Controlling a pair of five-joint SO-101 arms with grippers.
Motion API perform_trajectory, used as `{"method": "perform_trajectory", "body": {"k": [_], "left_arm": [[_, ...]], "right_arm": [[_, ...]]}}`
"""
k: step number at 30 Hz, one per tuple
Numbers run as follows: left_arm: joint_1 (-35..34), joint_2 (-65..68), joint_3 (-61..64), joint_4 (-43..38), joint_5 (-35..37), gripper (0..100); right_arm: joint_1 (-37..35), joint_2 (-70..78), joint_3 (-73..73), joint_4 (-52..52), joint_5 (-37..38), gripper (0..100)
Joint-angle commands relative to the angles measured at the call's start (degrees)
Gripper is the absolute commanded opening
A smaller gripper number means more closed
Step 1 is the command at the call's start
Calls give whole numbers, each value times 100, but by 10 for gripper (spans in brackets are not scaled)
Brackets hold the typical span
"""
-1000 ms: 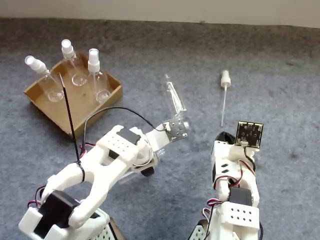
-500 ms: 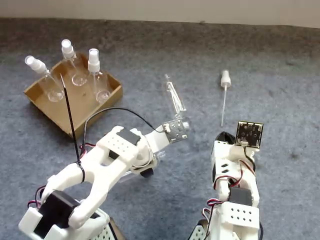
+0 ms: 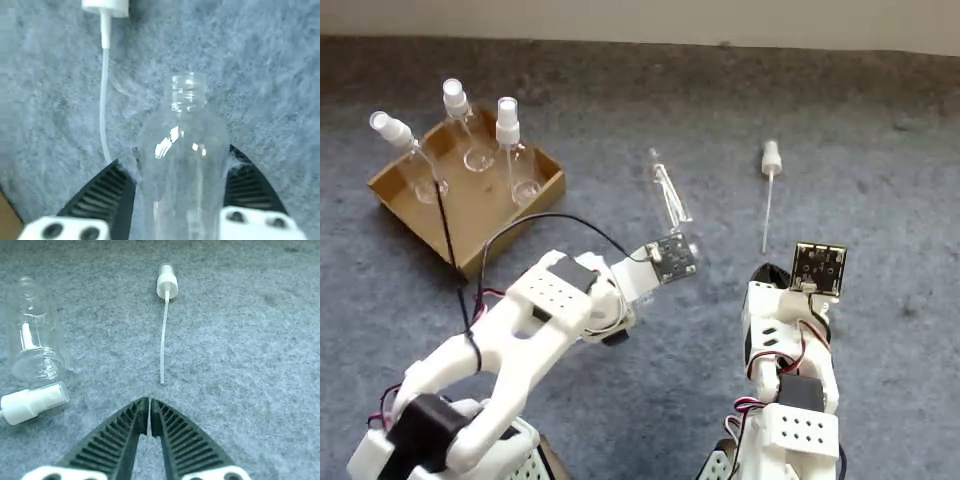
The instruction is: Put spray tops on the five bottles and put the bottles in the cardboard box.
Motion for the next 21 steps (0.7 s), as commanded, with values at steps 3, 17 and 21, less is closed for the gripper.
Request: {"method": "perform_trajectory", "body": {"k": [3, 17, 21], "left_arm": [[66, -1727, -347, 53, -26, 115], [4, -5015, -295, 730, 1618, 115], [31, -5604, -101, 712, 2400, 115]], "right_arm": [[-57, -66, -31, -145, 79, 5], [-180, -48, -40, -127, 70, 5], [-189, -48, -66, 127, 79, 5]]}}
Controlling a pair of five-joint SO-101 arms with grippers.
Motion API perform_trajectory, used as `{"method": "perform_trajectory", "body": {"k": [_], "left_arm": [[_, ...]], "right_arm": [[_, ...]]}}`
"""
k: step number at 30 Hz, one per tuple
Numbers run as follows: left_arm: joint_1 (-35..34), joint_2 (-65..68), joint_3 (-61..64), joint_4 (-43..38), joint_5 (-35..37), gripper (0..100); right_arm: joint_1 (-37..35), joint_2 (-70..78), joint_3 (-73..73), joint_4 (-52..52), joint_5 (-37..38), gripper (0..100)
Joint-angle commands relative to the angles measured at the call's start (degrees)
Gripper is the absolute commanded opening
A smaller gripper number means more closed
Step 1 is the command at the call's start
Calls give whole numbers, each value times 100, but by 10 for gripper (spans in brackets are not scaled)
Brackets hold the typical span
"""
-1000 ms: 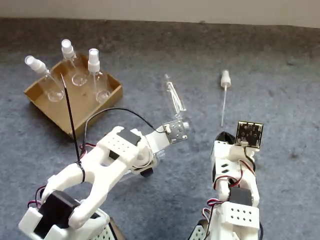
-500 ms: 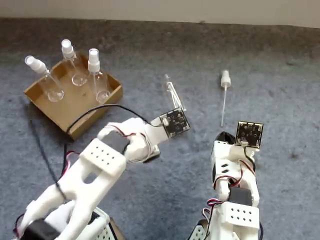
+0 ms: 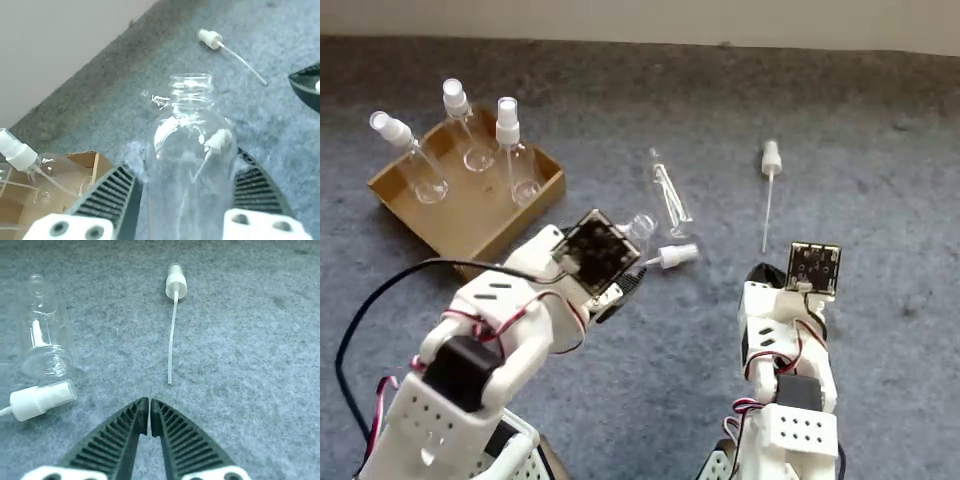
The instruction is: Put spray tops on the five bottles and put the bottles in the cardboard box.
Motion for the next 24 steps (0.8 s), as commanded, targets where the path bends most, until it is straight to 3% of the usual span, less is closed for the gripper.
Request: {"method": "perform_trajectory", "body": {"k": [1, 7, 12, 19, 24], "left_arm": [[31, -787, 48, -18, 993, 115], [4, -1930, 1077, -545, 1749, 117], [-57, -3099, 1965, -985, 1776, 116], [-1420, -3723, 2905, -1829, 1820, 116], [-1604, -3679, 3582, -2629, 1820, 116]], "right_arm": [[-40, -48, -66, 347, 79, 5], [-22, -31, -541, 1314, 185, 5], [-22, -22, -1341, 2246, 642, 50], [-22, -13, -2914, 3547, 1116, 56], [-22, 303, -4444, 4505, 1099, 56]]}}
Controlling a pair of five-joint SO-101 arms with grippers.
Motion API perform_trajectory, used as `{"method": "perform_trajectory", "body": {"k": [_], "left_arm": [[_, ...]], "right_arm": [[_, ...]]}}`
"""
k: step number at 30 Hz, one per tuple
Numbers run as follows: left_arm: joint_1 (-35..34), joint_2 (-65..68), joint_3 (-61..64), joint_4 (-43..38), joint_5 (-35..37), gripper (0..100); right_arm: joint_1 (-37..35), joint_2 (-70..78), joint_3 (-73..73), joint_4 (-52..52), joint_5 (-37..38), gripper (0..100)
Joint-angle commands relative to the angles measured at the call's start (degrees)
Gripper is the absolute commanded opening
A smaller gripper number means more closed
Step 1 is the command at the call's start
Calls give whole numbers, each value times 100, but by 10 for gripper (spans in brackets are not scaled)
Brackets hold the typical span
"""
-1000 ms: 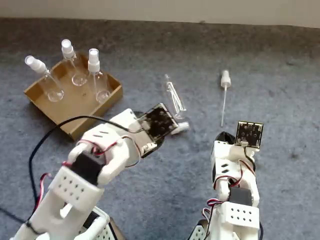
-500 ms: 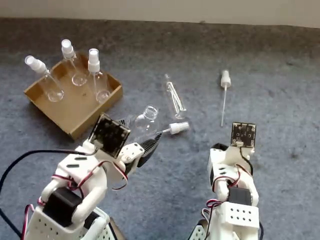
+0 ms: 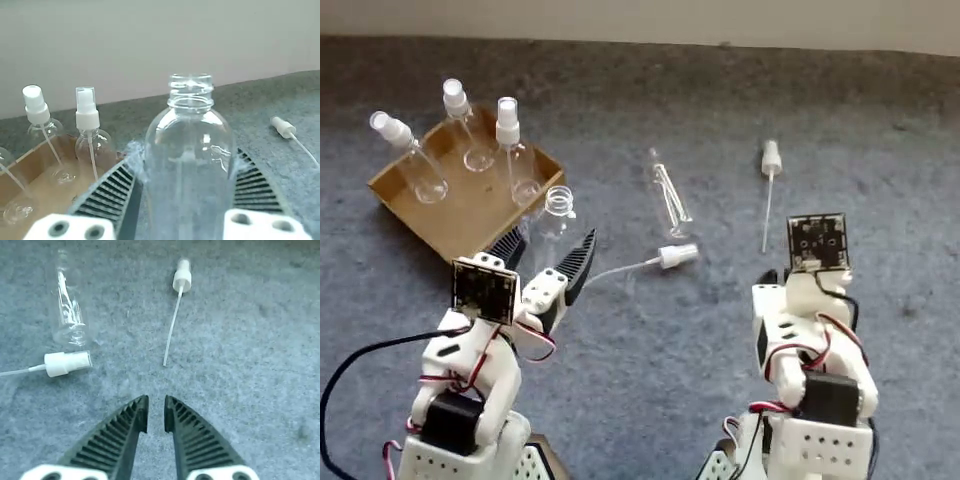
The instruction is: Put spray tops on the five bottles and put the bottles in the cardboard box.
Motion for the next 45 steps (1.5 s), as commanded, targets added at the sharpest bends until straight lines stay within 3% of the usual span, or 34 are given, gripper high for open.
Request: {"method": "perform_trajectory", "body": {"k": [1, 7, 14, 24, 31, 45], "left_arm": [[-127, -57, 400, -826, 62, 116], [-101, -57, 892, -1565, 88, 116], [233, -57, 1138, -1670, 800, 116], [251, -57, 1446, -1679, 826, 115], [875, -57, 1508, -1644, 782, 115], [884, -40, 1508, -1222, 782, 115]], "right_arm": [[-22, 541, -1446, 681, 53, 55], [-22, 2809, -3037, 1165, 53, 55], [-13, 5156, -4426, 1138, 44, 59], [-22, 7635, -6712, 1191, 44, 60], [-40, 9288, -8435, 1191, 44, 123], [-66, 12690, -12259, 1112, 53, 156]]}}
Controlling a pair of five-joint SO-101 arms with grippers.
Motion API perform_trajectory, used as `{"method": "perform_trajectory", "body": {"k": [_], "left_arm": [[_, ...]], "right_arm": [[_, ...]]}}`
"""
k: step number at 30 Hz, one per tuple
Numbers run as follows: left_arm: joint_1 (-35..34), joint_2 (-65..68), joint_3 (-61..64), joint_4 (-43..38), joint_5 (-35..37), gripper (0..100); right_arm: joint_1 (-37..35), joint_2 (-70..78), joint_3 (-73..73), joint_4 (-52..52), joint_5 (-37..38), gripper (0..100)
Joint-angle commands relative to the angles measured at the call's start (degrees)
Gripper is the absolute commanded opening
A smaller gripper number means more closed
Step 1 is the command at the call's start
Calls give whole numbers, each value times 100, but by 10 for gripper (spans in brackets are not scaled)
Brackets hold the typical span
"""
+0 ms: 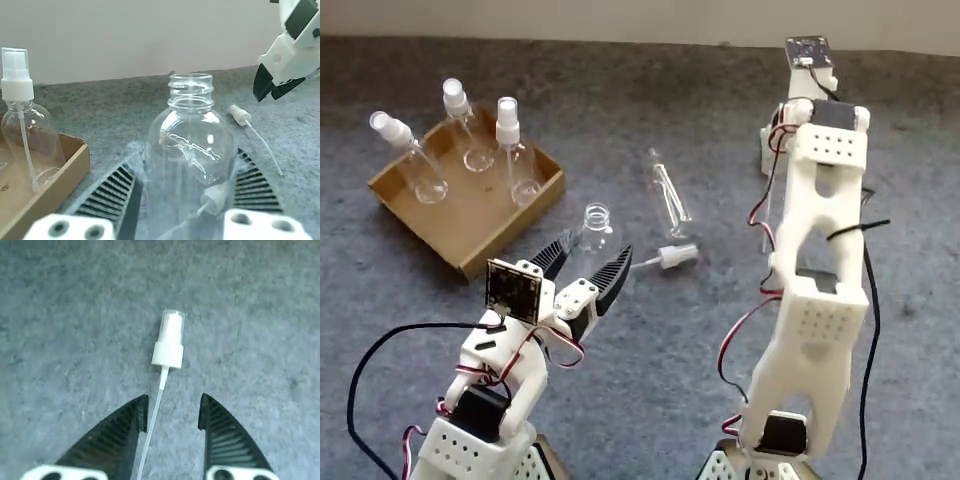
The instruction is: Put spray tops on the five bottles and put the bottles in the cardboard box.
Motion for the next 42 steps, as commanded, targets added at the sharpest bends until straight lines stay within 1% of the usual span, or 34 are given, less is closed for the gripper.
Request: {"method": "perform_trajectory", "body": {"k": [1, 7, 12, 17, 23, 26, 30, 37, 39, 42], "left_arm": [[31, -40, 127, 9, 26, 115], [31, -31, 127, 18, 26, 115], [31, -22, 127, 18, 26, 115], [31, -22, 127, 18, 18, 115], [48, -22, 127, 35, -659, 115], [92, -31, 127, 281, -686, 115], [84, -31, 127, 290, -686, 115], [84, -31, 127, 290, -686, 115], [84, -31, 127, 290, -686, 115], [84, -31, 127, 290, -686, 115]], "right_arm": [[-119, 655, -1490, -101, 44, 156], [-321, 2070, -3073, -303, 44, 156], [-444, 2651, -3741, -391, 53, 156], [-312, 2747, -3767, -664, 44, 156], [-119, 2765, -3749, -664, 62, 156], [-75, 2862, -3442, -681, 70, 157], [-22, 3029, -3081, -1024, 70, 157], [4, 3055, -3046, -1068, 88, 155], [4, 3055, -3046, -1059, 97, 131], [-13, 3055, -3029, -1024, 545, 29]]}}
